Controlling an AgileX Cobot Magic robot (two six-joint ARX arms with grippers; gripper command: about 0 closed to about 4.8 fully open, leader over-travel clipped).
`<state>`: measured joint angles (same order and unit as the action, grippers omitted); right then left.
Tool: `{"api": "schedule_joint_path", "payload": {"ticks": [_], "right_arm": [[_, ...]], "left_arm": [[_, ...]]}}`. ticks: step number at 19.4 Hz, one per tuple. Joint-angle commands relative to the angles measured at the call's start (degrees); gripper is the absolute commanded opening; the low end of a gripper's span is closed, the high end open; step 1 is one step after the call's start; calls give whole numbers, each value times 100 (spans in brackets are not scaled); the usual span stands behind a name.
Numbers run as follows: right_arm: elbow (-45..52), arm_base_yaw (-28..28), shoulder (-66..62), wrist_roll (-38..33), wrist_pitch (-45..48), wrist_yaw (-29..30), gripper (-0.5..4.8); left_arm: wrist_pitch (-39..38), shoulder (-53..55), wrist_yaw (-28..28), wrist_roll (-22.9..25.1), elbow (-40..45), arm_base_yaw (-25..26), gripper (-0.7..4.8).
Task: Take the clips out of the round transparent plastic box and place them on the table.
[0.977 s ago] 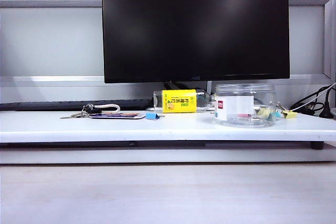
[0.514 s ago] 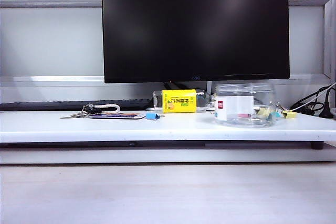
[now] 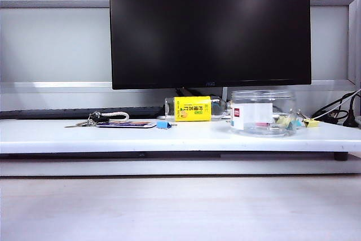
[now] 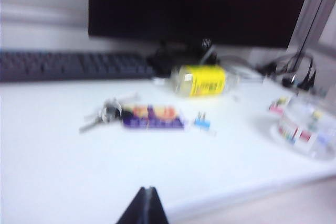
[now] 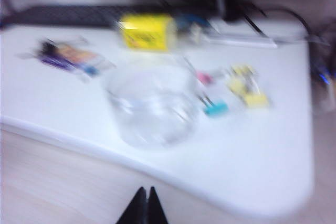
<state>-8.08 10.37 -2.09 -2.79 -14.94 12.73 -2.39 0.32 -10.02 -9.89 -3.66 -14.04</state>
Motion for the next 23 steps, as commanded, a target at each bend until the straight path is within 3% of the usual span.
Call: {"api": "schedule_joint_path", "payload": {"ticks": [1,5,10,13,17,20,23], "right_arm": [[223,0,4,-26,-358,-549,-1],[442,0,7,-22,-579,-560,-1],[490,0,2,555,-365,-557,-1],[496,0,4,765,-361,-511,-1],[498,0,4,752,-356,-256,-1],[498,0,4,730,-345,48,-1],[498,0,4,715,-339,317,-1]], "left_arm": [[79,-7,-28,256,116,0,-6],[-31,-7,431,385,330,2,-6],[-765,-7,1110,363,339,2,-6],[-828,-4,1191,426,339,2,-6],[-787,-4,540,892,339,0,-6],[-691,-4,-293,1185,339,0,-6],[-664,-4,-535,1150,339,0,-6]]}}
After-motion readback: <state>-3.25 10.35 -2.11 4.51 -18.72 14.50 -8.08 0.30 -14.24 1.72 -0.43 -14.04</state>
